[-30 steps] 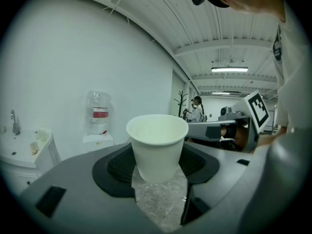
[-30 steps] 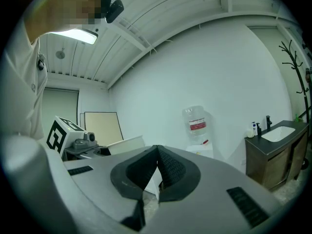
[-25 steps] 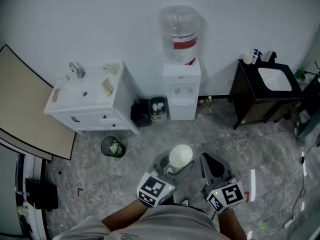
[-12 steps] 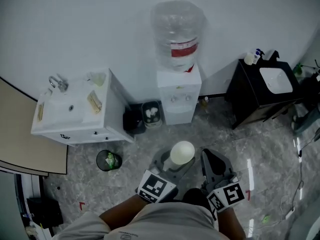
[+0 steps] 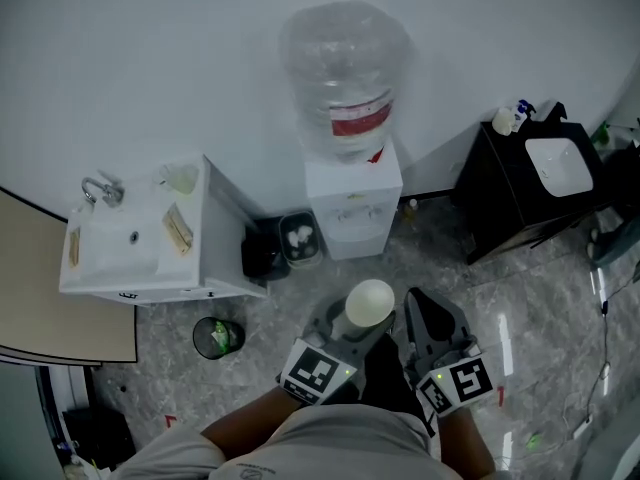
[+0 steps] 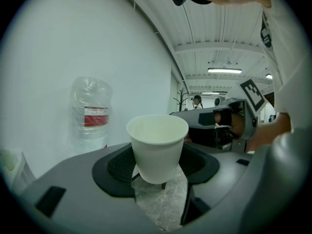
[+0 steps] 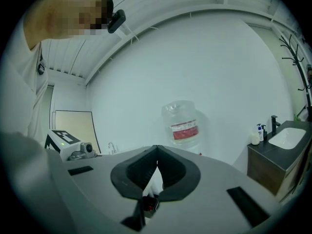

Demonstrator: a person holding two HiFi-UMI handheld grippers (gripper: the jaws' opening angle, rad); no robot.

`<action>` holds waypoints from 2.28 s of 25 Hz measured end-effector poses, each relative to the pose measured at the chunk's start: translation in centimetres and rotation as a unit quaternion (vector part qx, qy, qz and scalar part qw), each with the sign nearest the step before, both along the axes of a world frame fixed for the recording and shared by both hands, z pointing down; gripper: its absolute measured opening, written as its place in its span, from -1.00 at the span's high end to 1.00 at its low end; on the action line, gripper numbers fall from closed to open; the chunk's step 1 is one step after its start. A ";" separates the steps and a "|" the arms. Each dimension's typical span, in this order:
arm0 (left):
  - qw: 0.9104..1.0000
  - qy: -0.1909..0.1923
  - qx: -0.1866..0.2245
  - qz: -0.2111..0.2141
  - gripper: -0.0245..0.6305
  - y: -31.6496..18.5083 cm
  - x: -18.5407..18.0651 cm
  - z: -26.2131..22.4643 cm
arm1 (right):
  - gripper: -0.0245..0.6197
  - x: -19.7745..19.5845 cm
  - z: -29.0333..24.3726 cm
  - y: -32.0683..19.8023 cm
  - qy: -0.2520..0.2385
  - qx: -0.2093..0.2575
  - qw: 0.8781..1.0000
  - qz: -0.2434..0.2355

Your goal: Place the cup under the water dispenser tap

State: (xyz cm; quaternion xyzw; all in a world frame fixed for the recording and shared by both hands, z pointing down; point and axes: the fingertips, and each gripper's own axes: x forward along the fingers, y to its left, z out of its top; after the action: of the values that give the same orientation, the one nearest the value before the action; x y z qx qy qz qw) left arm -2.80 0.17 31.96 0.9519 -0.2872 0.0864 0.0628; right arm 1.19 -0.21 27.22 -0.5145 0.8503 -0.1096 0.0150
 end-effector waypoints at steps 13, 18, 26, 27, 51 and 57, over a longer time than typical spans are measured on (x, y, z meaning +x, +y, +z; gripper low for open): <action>0.998 0.017 0.009 -0.062 0.11 -14.8 4.7 -0.2 | 0.87 5.0 1.2 -15.9 0.006 -0.006 0.998 -0.055; 0.998 0.012 0.010 -0.055 0.11 -17.6 4.9 0.0 | 0.87 5.0 1.8 -18.9 0.004 -0.015 0.998 -0.055; 1.000 -0.010 0.010 -0.019 0.11 -19.4 3.4 4.0 | 0.87 3.7 5.1 -21.0 0.006 -0.037 0.999 -0.031; 1.000 -0.014 0.010 -0.014 0.11 -19.6 3.3 5.0 | 0.87 3.6 5.8 -21.2 0.007 -0.039 0.999 -0.027; 0.995 -0.089 -0.032 -0.014 0.11 -26.8 5.4 49.3 | 0.87 7.2 29.6 -27.6 -0.001 -0.001 1.000 0.004; 0.991 -0.105 -0.039 -0.077 0.11 -29.9 5.3 57.5 | 0.87 8.4 33.0 -27.8 0.004 -0.003 1.000 0.006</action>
State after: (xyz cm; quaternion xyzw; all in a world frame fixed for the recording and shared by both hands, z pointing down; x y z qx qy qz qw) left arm 2.49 -29.75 89.46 0.9093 -0.3611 0.1923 0.0758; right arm 9.63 -28.02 60.19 -0.5201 0.8469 -0.1099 0.0104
